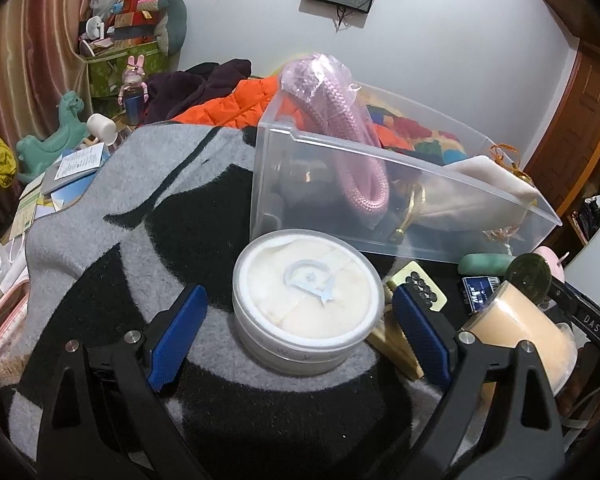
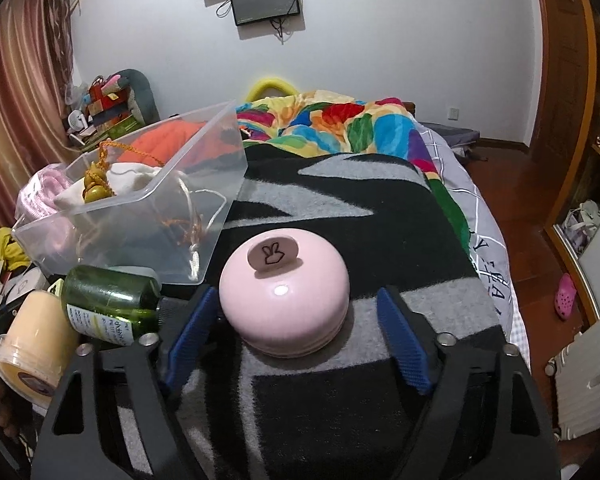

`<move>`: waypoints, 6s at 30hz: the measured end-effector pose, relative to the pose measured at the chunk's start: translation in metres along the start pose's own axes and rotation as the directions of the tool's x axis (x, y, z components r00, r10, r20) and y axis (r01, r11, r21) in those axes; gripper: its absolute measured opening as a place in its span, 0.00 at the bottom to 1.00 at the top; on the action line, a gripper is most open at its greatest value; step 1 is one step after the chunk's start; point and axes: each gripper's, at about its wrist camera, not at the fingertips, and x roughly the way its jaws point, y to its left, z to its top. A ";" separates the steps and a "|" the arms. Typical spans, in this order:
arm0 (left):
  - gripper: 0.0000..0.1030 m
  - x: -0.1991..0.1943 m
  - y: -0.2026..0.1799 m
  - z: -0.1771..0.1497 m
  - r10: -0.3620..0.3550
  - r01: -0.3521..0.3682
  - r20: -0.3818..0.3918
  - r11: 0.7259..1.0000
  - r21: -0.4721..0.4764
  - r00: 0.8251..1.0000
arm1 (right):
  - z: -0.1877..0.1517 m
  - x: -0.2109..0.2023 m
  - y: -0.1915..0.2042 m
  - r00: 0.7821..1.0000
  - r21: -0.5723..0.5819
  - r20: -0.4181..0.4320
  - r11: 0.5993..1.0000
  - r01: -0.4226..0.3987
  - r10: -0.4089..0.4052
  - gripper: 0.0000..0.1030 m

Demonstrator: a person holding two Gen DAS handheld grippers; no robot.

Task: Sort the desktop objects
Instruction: 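Grasp the white round jar with the left tool while the right tool grasps the pink jar, then lower both jars into the clear box and open both tools, then move both tools from the box toward the beige cylinder and green bottle, then grasp and lift the beige cylinder with the left tool while the right tool grasps the green bottle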

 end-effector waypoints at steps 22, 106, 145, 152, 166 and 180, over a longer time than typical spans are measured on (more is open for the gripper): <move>0.65 -0.026 0.002 -0.009 -0.003 0.003 0.107 1.000 -0.001 0.994 | 0.005 -0.025 -0.010 0.993 0.058 0.105 0.996 -0.066 0.060 0.59; 0.90 -0.033 -0.062 0.036 -0.097 0.038 0.239 0.970 0.241 0.966 | 0.027 -0.042 0.070 0.978 -0.093 0.172 0.991 -0.100 0.115 0.83; 0.94 -0.079 -0.039 -0.014 -0.149 0.115 0.170 0.974 0.194 0.974 | -0.016 0.003 0.047 0.976 0.106 -0.011 0.970 -0.217 0.219 0.88; 0.95 -0.080 -0.061 -0.023 -0.218 0.172 0.148 0.947 0.270 0.965 | -0.017 -0.004 0.049 0.978 0.071 0.011 0.975 -0.210 0.210 0.68; 0.95 -0.031 -0.101 -0.025 -0.232 0.212 0.027 0.924 0.319 0.972 | -0.006 -0.030 0.041 0.982 0.037 0.095 0.986 -0.164 0.160 0.68; 0.69 -0.025 -0.094 -0.034 -0.268 0.241 0.056 0.924 0.296 0.962 | -0.005 -0.036 0.028 0.979 0.057 0.116 0.983 -0.177 0.170 0.68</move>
